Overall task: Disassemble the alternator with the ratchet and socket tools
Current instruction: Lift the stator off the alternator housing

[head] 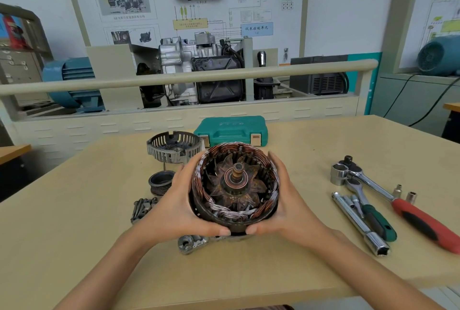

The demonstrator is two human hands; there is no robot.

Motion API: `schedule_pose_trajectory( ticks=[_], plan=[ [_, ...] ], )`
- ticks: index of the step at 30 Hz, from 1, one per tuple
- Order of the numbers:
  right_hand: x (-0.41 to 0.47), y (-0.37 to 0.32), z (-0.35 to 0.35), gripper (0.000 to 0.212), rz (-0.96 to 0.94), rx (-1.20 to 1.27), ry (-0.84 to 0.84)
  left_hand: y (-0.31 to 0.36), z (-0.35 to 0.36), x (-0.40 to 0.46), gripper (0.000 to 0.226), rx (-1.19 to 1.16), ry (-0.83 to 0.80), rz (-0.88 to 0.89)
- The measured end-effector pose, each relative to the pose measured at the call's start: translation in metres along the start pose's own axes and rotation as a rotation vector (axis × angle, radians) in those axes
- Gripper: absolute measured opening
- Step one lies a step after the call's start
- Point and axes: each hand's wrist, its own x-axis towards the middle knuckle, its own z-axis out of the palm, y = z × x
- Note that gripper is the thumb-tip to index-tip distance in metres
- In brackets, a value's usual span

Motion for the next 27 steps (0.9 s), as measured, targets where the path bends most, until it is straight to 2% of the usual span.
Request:
schedule_pose_trajectory(
  ticks=[3, 5, 7, 13, 16, 20, 27],
  plan=[
    [0.0, 0.0, -0.004, 0.132, 0.0, -0.043, -0.037, 0.003, 0.0, 0.0, 0.113, 0.081, 0.011, 0.002],
    [0.0, 0.0, -0.004, 0.113, -0.056, 0.019, -0.024, 0.003, 0.0, 0.001, 0.113, 0.1, 0.018, 0.001],
    [0.0, -0.001, -0.005, 0.103, -0.091, 0.059, 0.017, 0.003, 0.001, 0.0, 0.115, 0.061, 0.034, 0.001],
    [0.004, -0.003, -0.012, 0.106, -0.089, 0.166, -0.032, 0.002, 0.013, -0.005, 0.112, -0.032, 0.149, 0.065],
    [0.006, 0.0, -0.015, 0.107, -0.079, 0.187, -0.075, 0.003, 0.018, -0.006, 0.115, -0.01, 0.199, 0.062],
    [0.008, 0.004, -0.02, 0.106, -0.081, 0.204, -0.107, 0.009, 0.024, -0.006, 0.103, 0.039, 0.262, 0.095],
    [-0.001, 0.011, -0.008, 0.1, -0.066, 0.279, 0.005, 0.011, 0.028, -0.007, 0.107, 0.012, 0.282, 0.109]
  ],
)
